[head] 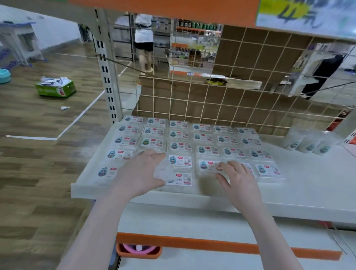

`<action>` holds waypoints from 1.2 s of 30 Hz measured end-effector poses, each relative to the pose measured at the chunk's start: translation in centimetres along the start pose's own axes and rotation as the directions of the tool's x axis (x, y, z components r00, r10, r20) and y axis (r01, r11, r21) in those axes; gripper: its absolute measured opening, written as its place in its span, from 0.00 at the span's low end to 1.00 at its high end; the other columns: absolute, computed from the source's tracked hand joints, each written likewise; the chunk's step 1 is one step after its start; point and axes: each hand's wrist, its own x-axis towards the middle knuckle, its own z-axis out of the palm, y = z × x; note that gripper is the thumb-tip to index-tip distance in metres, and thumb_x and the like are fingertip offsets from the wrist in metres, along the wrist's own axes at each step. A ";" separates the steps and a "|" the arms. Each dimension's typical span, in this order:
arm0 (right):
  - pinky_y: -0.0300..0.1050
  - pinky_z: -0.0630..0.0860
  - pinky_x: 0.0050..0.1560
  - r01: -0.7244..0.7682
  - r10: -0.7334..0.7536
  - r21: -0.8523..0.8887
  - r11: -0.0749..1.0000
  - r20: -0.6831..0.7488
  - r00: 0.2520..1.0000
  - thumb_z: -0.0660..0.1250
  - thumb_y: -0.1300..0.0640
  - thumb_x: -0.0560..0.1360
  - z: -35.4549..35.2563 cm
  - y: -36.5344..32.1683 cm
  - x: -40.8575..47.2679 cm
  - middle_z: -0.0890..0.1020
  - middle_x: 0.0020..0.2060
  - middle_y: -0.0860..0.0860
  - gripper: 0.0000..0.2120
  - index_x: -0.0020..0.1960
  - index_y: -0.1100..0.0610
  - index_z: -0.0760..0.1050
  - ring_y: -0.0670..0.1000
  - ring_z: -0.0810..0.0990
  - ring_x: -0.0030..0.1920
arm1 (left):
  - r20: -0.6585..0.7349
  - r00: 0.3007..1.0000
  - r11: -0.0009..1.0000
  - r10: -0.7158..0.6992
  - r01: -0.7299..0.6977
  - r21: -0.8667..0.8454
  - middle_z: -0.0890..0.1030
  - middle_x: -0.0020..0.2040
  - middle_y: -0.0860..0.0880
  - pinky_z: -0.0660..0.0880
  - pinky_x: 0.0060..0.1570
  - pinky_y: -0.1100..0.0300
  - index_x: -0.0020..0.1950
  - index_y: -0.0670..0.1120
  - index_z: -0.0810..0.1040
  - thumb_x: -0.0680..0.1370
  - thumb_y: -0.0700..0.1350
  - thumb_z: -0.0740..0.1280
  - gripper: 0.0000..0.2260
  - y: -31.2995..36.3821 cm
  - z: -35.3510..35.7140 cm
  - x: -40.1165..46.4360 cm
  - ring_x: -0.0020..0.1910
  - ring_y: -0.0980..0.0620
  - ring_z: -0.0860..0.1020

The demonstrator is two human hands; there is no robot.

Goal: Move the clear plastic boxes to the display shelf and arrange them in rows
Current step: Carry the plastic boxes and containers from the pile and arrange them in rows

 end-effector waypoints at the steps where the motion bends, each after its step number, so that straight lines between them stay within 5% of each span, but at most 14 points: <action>1: 0.53 0.77 0.41 0.011 -0.011 0.000 1.000 -0.011 1.000 0.77 0.60 0.66 -0.2 0.8 0.0 0.81 0.41 0.57 0.12 0.48 0.60 0.80 0.62 0.79 0.40 | -0.008 1.000 1.000 -0.006 0.006 0.005 0.61 0.74 0.53 0.64 0.67 0.56 0.75 0.53 0.59 0.74 0.52 0.68 0.32 1.0 0.2 0.1 0.71 0.52 0.61; 11: 0.52 0.75 0.40 0.055 -0.055 0.063 0.996 -0.011 0.998 0.74 0.58 0.69 -0.7 10.3 0.4 0.81 0.41 0.58 0.09 0.46 0.61 0.80 0.63 0.78 0.41 | 0.023 0.998 0.998 -0.057 0.057 0.017 0.60 0.74 0.54 0.66 0.65 0.55 0.76 0.54 0.56 0.74 0.53 0.68 0.34 11.2 3.3 1.5 0.71 0.52 0.62; 15: 0.50 0.75 0.39 0.111 -0.107 0.093 0.989 -0.052 0.993 0.63 0.50 0.74 -0.2 11.4 0.4 0.80 0.40 0.57 0.14 0.45 0.60 0.80 0.61 0.77 0.39 | 0.056 0.997 0.998 -0.046 0.043 0.053 0.60 0.74 0.53 0.64 0.65 0.57 0.77 0.53 0.55 0.76 0.53 0.67 0.33 13.4 4.2 1.9 0.71 0.52 0.61; 19: 0.51 0.75 0.41 0.117 -0.109 0.127 0.985 -0.074 0.991 0.56 0.48 0.75 0.4 11.8 -0.1 0.79 0.40 0.56 0.19 0.45 0.60 0.80 0.61 0.76 0.40 | 0.033 0.999 0.997 -0.034 0.032 0.065 0.61 0.74 0.53 0.61 0.67 0.58 0.76 0.53 0.57 0.75 0.52 0.68 0.33 13.7 3.8 3.1 0.71 0.52 0.61; 36: 0.50 0.75 0.41 0.109 -0.097 0.112 0.988 -0.110 0.989 0.57 0.49 0.74 0.6 11.8 -0.1 0.78 0.40 0.54 0.16 0.43 0.59 0.78 0.59 0.76 0.40 | 0.082 0.994 0.997 0.067 -0.070 0.033 0.61 0.74 0.51 0.60 0.66 0.61 0.76 0.51 0.60 0.73 0.46 0.71 0.34 12.0 4.6 7.3 0.71 0.51 0.63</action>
